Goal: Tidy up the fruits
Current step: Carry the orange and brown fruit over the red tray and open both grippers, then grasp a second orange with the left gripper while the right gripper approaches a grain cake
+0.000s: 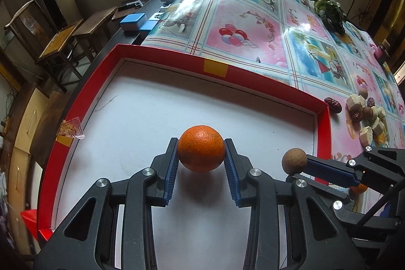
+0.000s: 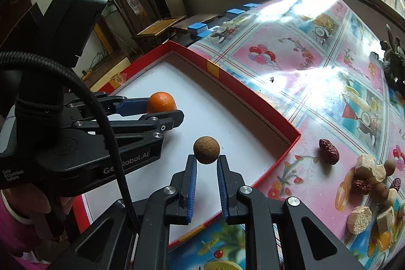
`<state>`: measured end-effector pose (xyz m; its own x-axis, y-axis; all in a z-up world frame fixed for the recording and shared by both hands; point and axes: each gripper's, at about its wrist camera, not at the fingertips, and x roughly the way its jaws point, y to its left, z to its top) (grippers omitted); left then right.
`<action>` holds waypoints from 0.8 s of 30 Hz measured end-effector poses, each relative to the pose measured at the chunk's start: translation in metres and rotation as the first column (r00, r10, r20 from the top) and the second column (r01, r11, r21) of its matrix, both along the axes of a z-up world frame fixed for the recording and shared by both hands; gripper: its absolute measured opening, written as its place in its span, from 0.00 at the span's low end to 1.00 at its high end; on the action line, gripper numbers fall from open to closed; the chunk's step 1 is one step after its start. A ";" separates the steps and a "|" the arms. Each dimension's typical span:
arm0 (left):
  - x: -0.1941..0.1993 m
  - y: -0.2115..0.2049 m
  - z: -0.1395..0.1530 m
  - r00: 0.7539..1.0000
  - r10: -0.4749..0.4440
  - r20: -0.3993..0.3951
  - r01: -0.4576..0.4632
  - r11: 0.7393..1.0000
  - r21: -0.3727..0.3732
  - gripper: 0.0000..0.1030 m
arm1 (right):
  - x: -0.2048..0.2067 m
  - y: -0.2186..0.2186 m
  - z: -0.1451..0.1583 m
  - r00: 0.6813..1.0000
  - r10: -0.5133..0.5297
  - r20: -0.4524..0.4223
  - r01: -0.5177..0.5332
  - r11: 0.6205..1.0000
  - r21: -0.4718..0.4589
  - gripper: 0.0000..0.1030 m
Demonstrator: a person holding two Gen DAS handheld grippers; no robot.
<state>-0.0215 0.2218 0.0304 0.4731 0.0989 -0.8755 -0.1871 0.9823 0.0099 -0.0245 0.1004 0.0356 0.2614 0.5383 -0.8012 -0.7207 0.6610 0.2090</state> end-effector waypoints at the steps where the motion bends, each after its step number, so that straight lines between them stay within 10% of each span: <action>1: 0.001 0.001 -0.001 1.000 0.004 -0.003 -0.004 1.000 0.000 0.33 | 0.000 0.002 -0.001 1.000 0.004 -0.006 -0.004 1.000 -0.002 0.15; 9: -0.002 0.001 -0.005 1.000 0.020 -0.005 -0.020 1.000 0.009 0.36 | 0.002 0.007 -0.015 0.999 -0.008 -0.042 0.008 1.000 0.004 0.15; 13: -0.006 0.003 -0.001 0.999 0.037 0.013 -0.036 0.999 -0.026 0.58 | -0.002 0.003 -0.013 0.999 -0.014 -0.039 0.014 1.000 0.015 0.15; 24: -0.025 -0.026 0.025 0.996 0.027 0.085 -0.027 1.000 -0.006 0.59 | -0.022 -0.046 0.020 0.992 -0.127 0.016 0.125 0.988 0.094 0.23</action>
